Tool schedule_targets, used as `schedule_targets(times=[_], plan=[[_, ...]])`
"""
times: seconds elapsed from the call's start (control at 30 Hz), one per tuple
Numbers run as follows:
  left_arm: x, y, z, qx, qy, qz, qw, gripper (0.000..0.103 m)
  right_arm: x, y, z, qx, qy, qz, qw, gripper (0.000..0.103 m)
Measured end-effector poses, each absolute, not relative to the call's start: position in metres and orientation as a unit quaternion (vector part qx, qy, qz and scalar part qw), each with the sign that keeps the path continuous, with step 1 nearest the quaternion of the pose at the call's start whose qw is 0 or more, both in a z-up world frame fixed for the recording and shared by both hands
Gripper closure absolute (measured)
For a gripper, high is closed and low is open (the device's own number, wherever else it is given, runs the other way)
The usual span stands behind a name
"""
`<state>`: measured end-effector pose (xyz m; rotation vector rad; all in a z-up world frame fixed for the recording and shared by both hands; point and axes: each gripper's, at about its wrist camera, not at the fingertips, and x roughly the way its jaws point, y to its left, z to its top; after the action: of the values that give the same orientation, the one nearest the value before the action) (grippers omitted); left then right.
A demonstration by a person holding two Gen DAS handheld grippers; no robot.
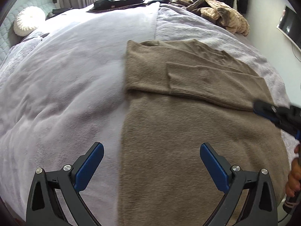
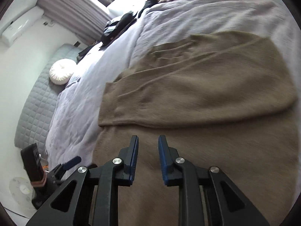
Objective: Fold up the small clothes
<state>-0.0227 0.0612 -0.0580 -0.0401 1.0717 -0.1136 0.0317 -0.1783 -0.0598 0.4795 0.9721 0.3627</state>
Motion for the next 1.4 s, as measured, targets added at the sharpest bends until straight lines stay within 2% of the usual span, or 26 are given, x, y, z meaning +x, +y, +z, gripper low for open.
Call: schedule_targets(times=[0.1,0.27,0.4,0.7,0.83,0.93,1.2,1.3,1.4], plan=[[-0.021,0.069,-0.06,-0.026,0.512,-0.045,0.857,0.001,0.062,-0.153,-0.069,0.196,0.465,0.147,0.851,0.079],[-0.02,0.08,-0.059,-0.024,0.509,-0.028,0.86,0.001,0.082,-0.136,-0.108,0.206,0.524,0.122,0.818,0.079],[-0.02,0.084,-0.061,-0.022,0.508,-0.024,0.861,0.001,0.065,-0.125,-0.1,0.163,0.531,0.158,0.817,0.079],[-0.03,0.078,-0.059,-0.014,0.505,-0.028,0.863,0.001,0.025,-0.149,-0.077,0.192,0.518,0.174,0.815,0.077],[-0.036,0.073,-0.057,-0.013,0.502,-0.038,0.864,0.001,0.008,-0.161,-0.068,0.204,0.51,0.179,0.816,0.062],[-0.04,0.073,-0.057,-0.019,0.503,-0.055,0.863,0.001,-0.008,-0.171,-0.066,0.212,0.507,0.182,0.815,0.061],[-0.062,0.09,-0.065,-0.062,0.507,-0.083,0.856,0.001,-0.059,-0.219,-0.069,0.254,0.495,0.15,0.817,0.051],[-0.073,0.1,-0.067,-0.085,0.503,-0.098,0.854,0.001,-0.079,-0.24,-0.07,0.271,0.486,0.137,0.82,0.043],[-0.084,0.106,-0.066,-0.081,0.496,-0.102,0.858,0.001,-0.098,-0.256,-0.069,0.282,0.475,0.126,0.824,0.042]])
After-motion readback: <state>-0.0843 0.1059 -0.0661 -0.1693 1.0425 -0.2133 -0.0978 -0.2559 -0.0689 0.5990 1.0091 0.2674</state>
